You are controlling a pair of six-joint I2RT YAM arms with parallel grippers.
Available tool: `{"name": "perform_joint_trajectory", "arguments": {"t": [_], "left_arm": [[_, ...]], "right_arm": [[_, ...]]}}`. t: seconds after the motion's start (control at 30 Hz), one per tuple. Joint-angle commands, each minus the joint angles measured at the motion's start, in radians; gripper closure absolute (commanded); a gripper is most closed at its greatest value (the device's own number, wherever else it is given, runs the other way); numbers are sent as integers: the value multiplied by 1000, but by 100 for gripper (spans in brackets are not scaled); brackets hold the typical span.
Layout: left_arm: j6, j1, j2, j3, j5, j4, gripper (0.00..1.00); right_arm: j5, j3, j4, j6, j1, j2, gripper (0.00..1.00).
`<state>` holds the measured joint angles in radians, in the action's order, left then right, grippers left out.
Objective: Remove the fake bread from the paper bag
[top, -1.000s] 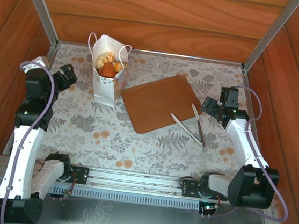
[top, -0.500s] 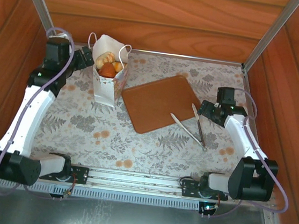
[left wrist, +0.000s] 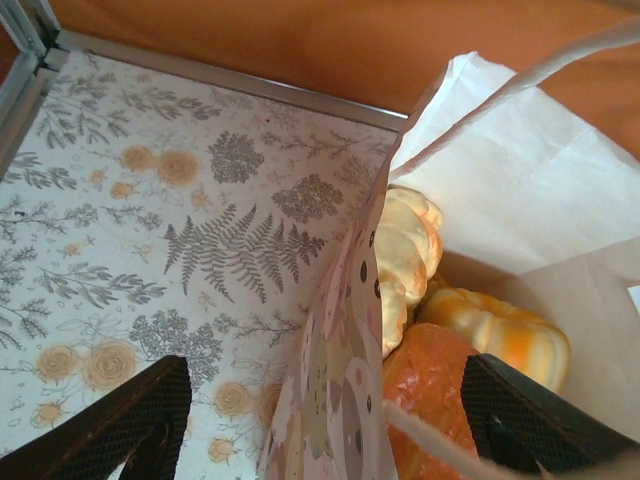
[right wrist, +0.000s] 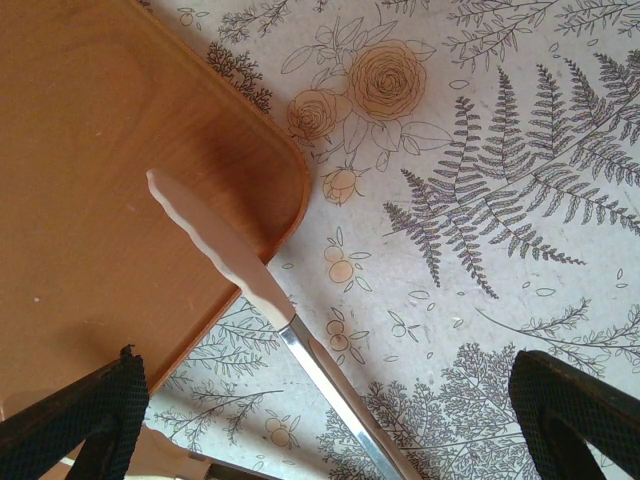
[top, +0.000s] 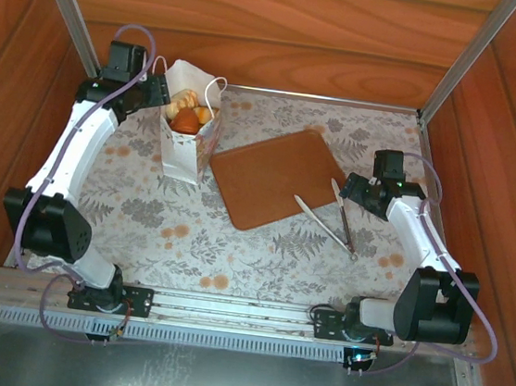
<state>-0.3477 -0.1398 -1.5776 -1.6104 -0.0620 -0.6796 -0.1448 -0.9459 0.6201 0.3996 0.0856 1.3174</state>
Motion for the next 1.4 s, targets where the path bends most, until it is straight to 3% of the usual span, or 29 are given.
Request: {"name": "perform_joint_trajectory", "arguments": {"t": [0.0, 0.47, 0.67, 0.8, 0.9, 1.0, 1.37], "left_arm": [[30, -6, -57, -64, 17, -64, 25], [52, -4, -231, -234, 2, -143, 36], [56, -4, -257, -262, -5, -156, 48], [56, -5, -259, -266, -5, -159, 63], [56, -4, -254, -266, -1, -161, 65], [61, -4, -239, -253, 17, -162, 62], [138, -7, -131, -158, 85, -164, 17]], "right_arm": [[13, -8, 2, 16, 8, -13, 0], [36, 5, -26, 21, 8, -16, 0], [40, 6, -41, 22, 8, -4, 0], [45, 6, -50, 24, 8, 9, 0], [53, 4, -53, 24, 8, 16, 0], [56, 6, -53, 25, 8, 16, 0], [66, 11, -61, 30, 7, 2, 0]]}}
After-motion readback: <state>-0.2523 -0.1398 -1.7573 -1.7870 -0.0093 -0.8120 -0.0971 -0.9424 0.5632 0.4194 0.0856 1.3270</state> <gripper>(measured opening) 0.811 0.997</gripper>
